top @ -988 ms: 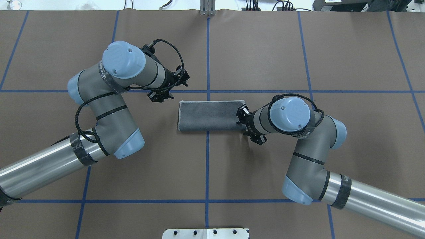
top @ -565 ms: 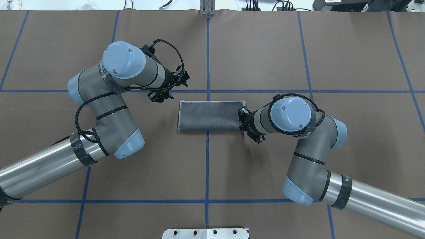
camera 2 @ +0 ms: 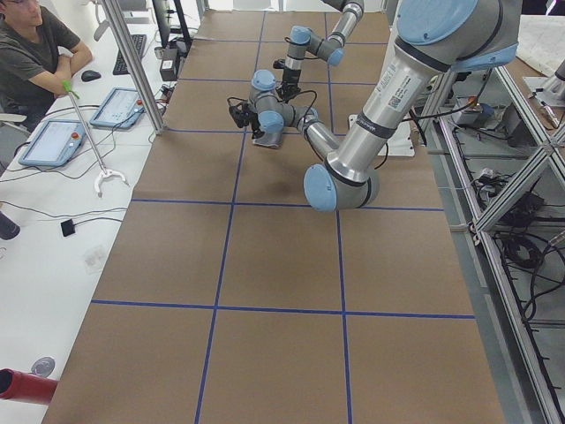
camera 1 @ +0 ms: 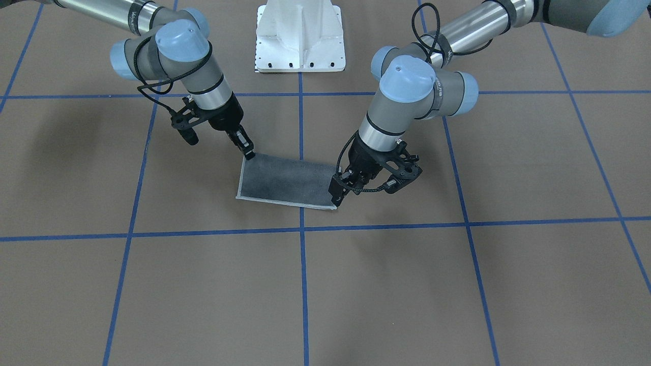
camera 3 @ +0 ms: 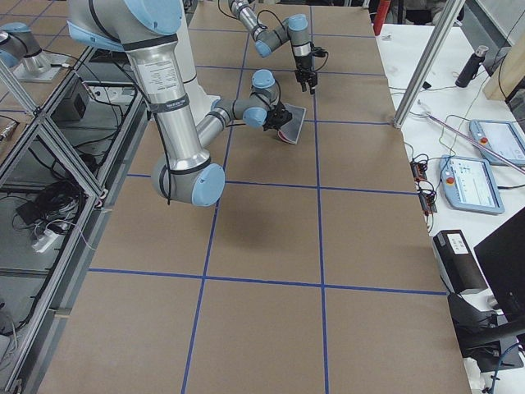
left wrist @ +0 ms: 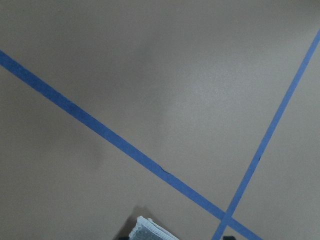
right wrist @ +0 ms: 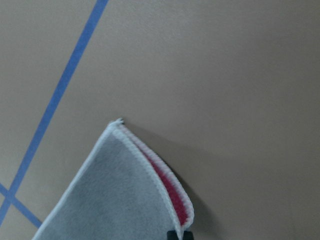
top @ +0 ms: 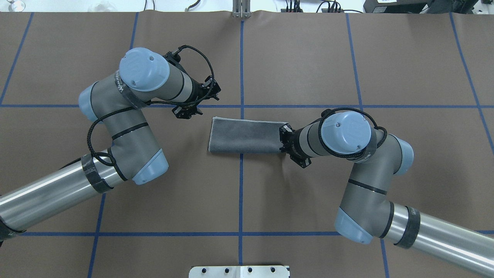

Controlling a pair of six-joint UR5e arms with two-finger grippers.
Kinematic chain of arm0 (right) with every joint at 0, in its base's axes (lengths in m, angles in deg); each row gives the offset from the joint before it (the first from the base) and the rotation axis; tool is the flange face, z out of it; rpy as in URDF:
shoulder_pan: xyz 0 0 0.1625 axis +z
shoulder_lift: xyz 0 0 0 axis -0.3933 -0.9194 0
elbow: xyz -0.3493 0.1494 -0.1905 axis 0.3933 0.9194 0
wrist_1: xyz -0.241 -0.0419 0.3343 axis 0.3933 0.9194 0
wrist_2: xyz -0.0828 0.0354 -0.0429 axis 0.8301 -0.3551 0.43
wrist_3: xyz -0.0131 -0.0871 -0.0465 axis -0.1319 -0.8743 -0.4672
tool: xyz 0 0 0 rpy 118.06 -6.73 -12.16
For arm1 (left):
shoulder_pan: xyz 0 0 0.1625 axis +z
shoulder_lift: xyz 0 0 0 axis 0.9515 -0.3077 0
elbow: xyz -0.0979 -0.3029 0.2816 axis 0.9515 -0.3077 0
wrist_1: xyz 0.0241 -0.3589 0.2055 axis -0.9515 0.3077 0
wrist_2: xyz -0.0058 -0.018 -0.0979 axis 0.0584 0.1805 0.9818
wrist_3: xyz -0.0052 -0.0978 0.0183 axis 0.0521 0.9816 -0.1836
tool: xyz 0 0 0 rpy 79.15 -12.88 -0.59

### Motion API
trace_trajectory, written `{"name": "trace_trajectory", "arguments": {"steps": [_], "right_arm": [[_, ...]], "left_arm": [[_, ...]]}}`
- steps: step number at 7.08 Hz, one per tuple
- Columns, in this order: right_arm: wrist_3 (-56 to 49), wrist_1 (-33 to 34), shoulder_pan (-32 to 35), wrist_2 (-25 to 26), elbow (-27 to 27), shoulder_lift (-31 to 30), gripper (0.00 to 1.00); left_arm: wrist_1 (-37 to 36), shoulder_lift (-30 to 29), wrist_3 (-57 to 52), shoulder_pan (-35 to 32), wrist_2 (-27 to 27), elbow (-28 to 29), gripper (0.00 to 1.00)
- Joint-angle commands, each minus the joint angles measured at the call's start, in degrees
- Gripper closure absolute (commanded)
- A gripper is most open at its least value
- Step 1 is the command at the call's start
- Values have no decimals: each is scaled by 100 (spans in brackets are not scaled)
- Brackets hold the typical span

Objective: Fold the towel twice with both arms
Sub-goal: 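Grasp the folded towel's end with the right gripper and swing it toward the robot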

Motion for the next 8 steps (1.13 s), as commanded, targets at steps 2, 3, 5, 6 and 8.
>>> {"name": "trace_trajectory", "arguments": {"steps": [2,3,5,6,8], "right_arm": [[330,211,-621,-5,-477,-137,100],[340,220,-797,-5,-609,-190,100],[349,220,-1044,-5,-733,-269,100],[349,220,-1115,-5,-742,-261,94],[349,229,-1151,-5,-995,-409,56]], "left_arm": [[-9,8,30,9,0,-36,31],[0,17,74,61,0,-53,31],[-35,52,442,227,0,-246,31],[-53,52,531,420,-26,-316,31],[-62,445,584,675,-53,-675,31]]}}
